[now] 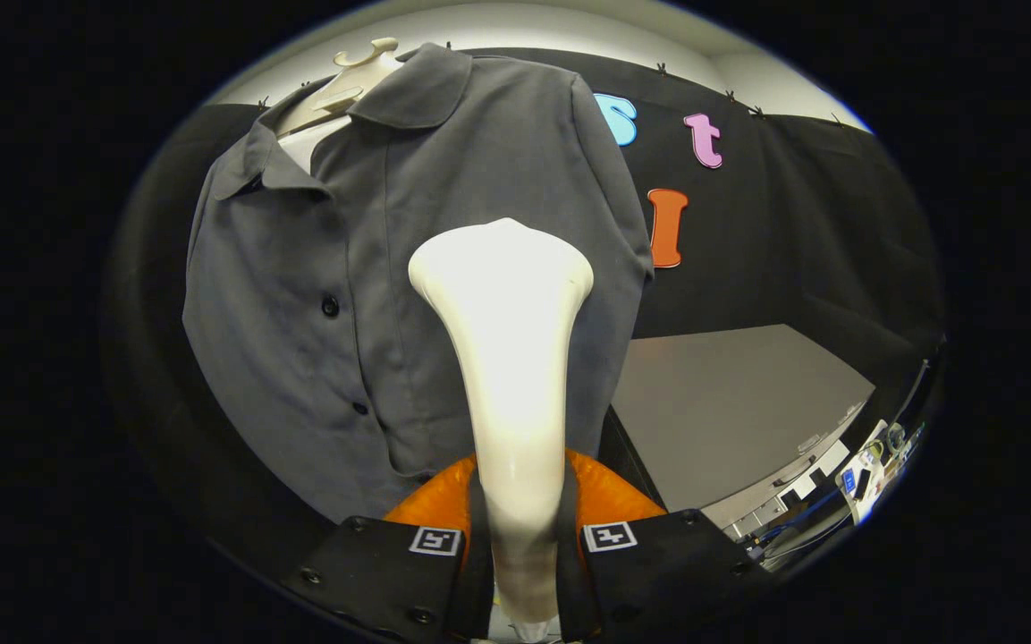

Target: Iron the clothes twice with a garment steamer, once on the left side and once on the right side.

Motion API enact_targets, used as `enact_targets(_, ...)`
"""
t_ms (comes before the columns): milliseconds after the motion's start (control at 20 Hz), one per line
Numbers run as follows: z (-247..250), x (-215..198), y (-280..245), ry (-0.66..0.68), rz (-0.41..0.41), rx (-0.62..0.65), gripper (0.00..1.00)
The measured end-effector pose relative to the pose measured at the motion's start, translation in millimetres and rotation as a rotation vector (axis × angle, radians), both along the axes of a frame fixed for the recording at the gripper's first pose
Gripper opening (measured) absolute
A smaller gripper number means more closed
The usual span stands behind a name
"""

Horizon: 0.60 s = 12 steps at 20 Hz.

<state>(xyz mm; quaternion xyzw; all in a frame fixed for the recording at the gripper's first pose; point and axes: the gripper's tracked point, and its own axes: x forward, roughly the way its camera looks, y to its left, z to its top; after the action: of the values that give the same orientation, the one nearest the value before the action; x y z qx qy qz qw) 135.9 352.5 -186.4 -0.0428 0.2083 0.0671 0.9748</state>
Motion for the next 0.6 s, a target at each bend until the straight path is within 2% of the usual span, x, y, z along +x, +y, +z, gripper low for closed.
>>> enact_targets(300,-42.8,-7.6,2.2,0.017,-0.006,-0.003,0.36)
enact_targets(600,-106.9,-14.7,-0.6,0.077,-0.005,-0.004,0.36)
